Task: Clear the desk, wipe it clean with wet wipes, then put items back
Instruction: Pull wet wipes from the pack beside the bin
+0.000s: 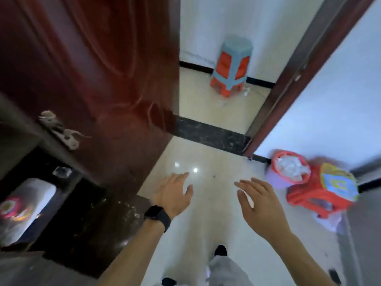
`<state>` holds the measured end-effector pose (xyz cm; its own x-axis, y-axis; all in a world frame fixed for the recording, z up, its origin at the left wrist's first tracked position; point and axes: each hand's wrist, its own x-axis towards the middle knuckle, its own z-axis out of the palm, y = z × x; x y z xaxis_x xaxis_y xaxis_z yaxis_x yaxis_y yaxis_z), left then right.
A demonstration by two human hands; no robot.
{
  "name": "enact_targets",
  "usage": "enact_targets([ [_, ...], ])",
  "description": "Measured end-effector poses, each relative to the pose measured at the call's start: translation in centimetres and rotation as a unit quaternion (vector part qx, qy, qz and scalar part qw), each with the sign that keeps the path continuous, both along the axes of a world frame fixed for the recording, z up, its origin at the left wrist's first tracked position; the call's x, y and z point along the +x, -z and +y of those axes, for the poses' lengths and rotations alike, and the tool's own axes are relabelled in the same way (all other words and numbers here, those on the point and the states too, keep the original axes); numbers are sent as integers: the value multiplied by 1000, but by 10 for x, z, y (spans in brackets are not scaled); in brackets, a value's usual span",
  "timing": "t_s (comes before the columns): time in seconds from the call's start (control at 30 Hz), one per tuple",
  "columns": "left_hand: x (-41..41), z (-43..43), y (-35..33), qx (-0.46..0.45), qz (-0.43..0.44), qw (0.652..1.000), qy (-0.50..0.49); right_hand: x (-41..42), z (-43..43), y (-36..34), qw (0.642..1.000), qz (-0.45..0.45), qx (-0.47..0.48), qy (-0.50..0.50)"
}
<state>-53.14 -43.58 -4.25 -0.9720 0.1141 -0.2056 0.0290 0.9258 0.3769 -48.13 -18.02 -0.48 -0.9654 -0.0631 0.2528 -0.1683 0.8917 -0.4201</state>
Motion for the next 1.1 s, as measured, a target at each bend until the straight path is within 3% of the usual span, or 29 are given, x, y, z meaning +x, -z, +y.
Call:
enact_targets([
  [0.3, -55, 263, -20, -34, 47, 959, 276, 82, 216, 2, 957, 25, -20, 287],
  [0.5, -61, 440, -4, -63, 21, 933, 354, 111, 344, 20, 921, -5, -59, 385],
  [0.87, -76, 664, 50, -60, -72, 912, 399, 75, 543, 81, 921, -116, -19, 372],
  [1.1, -152, 795, 134, -54, -129, 896, 422, -6, 668, 180, 905, -259, -39, 334],
])
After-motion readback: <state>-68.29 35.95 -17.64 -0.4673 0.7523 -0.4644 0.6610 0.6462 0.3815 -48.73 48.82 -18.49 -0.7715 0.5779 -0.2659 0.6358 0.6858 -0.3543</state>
